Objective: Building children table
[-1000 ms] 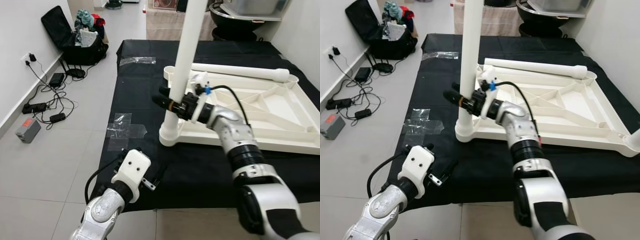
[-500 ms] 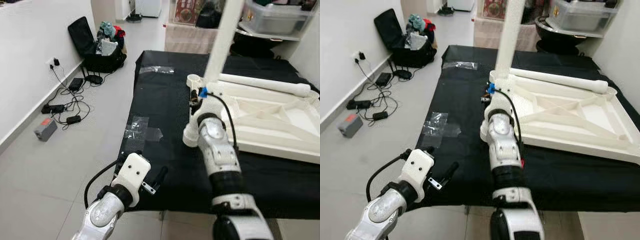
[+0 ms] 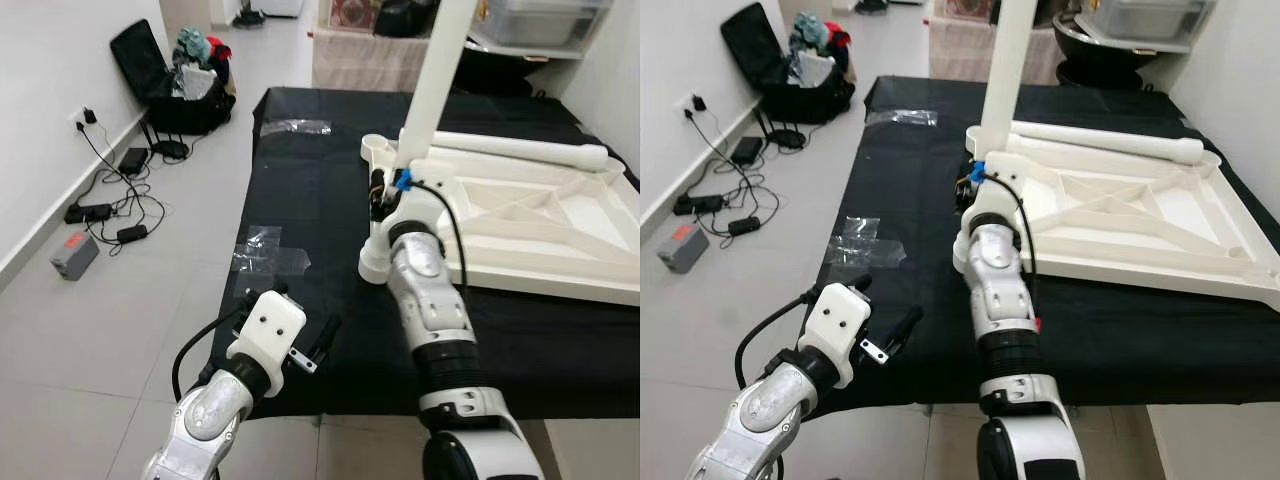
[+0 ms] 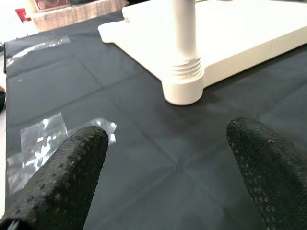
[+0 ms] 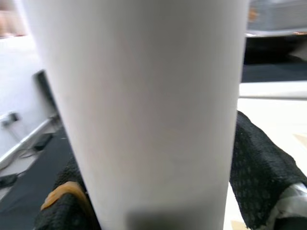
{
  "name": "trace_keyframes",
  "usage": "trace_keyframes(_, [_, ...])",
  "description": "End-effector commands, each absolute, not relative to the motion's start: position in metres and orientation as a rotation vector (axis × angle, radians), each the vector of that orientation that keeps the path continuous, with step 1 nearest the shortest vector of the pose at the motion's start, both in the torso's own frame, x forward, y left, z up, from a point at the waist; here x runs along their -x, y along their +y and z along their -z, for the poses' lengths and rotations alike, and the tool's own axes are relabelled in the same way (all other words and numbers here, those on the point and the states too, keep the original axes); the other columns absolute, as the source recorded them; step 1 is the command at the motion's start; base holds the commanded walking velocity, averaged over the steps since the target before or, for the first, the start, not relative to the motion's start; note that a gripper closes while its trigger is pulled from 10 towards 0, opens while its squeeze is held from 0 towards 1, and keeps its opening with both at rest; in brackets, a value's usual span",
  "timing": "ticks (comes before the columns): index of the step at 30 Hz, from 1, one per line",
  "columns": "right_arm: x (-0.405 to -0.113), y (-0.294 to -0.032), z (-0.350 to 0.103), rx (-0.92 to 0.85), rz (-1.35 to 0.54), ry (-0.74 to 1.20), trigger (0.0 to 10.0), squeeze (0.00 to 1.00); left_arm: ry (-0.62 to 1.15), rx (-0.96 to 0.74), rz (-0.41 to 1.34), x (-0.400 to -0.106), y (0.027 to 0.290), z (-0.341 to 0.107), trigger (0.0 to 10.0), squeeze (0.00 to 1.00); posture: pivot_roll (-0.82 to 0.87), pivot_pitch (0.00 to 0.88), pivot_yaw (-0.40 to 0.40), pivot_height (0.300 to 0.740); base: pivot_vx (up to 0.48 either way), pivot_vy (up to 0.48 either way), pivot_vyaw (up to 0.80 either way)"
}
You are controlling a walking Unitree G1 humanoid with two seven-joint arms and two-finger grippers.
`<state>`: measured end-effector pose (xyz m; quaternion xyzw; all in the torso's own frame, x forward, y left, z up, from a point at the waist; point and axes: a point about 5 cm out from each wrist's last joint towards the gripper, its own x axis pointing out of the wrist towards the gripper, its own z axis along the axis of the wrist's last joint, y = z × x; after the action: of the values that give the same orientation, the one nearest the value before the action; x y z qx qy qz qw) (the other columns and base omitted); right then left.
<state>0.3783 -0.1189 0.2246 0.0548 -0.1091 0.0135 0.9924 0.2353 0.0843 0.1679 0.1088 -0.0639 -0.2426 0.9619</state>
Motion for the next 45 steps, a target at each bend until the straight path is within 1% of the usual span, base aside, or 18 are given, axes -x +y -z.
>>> trace_keyframes(1, [-0.382,-0.118,-0.224,-0.153,-0.185,-0.211,10.0,0.00,-0.140,-0.222,0.484,-0.234,0.085,-0.170,10.0,0.00,0.11,0.125,-0.065,0.740,0.000,0.000,0.00])
trace_keyframes(2, [-0.382,-0.114,-0.221,-0.175,-0.361,-0.174,10.0,0.00,-0.144,-0.223,0.486,-0.234,0.084,-0.171,10.0,0.00,0.11,0.123,-0.064,0.740,0.000,0.000,0.00])
trace_keyframes(3, [-0.382,-0.114,-0.221,-0.175,-0.361,-0.174,10.0,0.00,-0.144,-0.223,0.486,-0.234,0.084,-0.171,10.0,0.00,0.11,0.123,-0.064,0.740,0.000,0.000,0.00])
trace_keyframes(4, [-0.381,-0.112,-0.220,-0.197,-0.482,-0.149,10.0,0.00,-0.146,-0.223,0.487,-0.234,0.084,-0.172,10.0,0.00,0.11,0.123,-0.064,0.740,0.000,0.000,0.00])
trace_keyframes(7, [-0.369,-0.111,-0.209,-0.093,-0.854,-0.063,10.0,0.00,-0.150,-0.224,0.489,-0.234,0.083,-0.173,10.0,0.00,0.11,0.121,-0.065,0.740,0.000,0.000,0.00])
trace_keyframes(20, [-0.364,-0.101,-0.226,-0.093,-1.247,-0.096,10.0,0.00,-0.161,-0.229,0.496,-0.233,0.081,-0.177,10.0,0.00,0.13,0.115,-0.066,0.740,0.000,0.000,0.00])
trace_keyframes(21, [-0.365,-0.099,-0.227,-0.091,-1.260,-0.100,8.8,0.00,-0.165,-0.229,0.497,-0.233,0.080,-0.178,10.0,0.00,0.13,0.113,-0.067,0.740,0.000,0.000,0.00])
trace_keyframes(22, [-0.365,-0.099,-0.227,-0.091,-1.260,-0.100,8.8,0.00,-0.165,-0.229,0.497,-0.233,0.080,-0.178,10.0,0.00,0.13,0.113,-0.067,0.740,0.000,0.000,0.00])
trace_keyframes(23, [-0.368,-0.098,-0.228,-0.104,-1.254,-0.095,0.0,0.00,-0.170,-0.230,0.498,-0.233,0.080,-0.179,10.0,0.00,0.13,0.113,-0.068,0.740,0.000,0.000,0.00])
trace_keyframes(24, [-0.369,-0.097,-0.228,-0.097,-1.249,-0.105,0.0,0.00,-0.173,-0.231,0.498,-0.233,0.080,-0.180,10.0,0.00,0.13,0.116,-0.068,0.740,0.000,0.000,0.00])
trace_keyframes(34, [-0.384,-0.105,-0.222,-0.023,-0.907,-0.102,0.0,0.00,-0.179,-0.230,0.495,-0.235,0.080,-0.182,10.0,0.00,0.12,0.118,-0.064,0.740,0.000,0.000,0.00])
trace_keyframes(36, [-0.390,-0.116,-0.218,-0.030,-0.659,-0.097,0.0,0.00,-0.179,-0.229,0.493,-0.236,0.080,-0.181,10.0,0.00,0.11,0.116,-0.063,0.740,0.000,0.000,0.00])
trace_keyframes(37, [-0.390,-0.116,-0.218,-0.030,-0.659,-0.097,0.0,0.00,-0.179,-0.229,0.493,-0.236,0.080,-0.181,10.0,0.00,0.11,0.116,-0.063,0.740,0.000,0.000,0.00])
trace_keyframes(38, [-0.393,-0.134,-0.209,-0.047,-0.230,-0.040,0.0,0.00,-0.183,-0.229,0.495,-0.237,0.079,-0.182,10.0,0.00,0.10,0.118,-0.058,0.740,0.000,0.000,0.00])
trace_keyframes(39, [-0.393,-0.134,-0.209,-0.047,-0.230,-0.040,0.0,0.00,-0.183,-0.229,0.495,-0.237,0.079,-0.182,10.0,0.00,0.10,0.118,-0.058,0.740,0.000,0.000,0.00])
trace_keyframes(40, [-0.390,-0.141,-0.205,-0.040,-0.073,-0.018,0.0,0.00,-0.184,-0.228,0.496,-0.237,0.079,-0.182,10.0,0.00,0.10,0.118,-0.058,0.740,0.000,0.000,0.00])
trace_keyframes(42, [-0.386,-0.145,-0.202,-0.042,0.036,-0.013,0.0,0.00,-0.185,-0.227,0.497,-0.238,0.079,-0.183,10.0,0.00,0.10,0.116,-0.057,0.740,0.000,0.000,0.00])
trace_keyframes(45, [-0.376,-0.141,-0.201,-0.054,0.145,-0.024,0.0,0.00,-0.185,-0.227,0.498,-0.238,0.078,-0.183,10.0,0.00,0.10,0.117,-0.058,0.740,0.000,0.000,0.00])
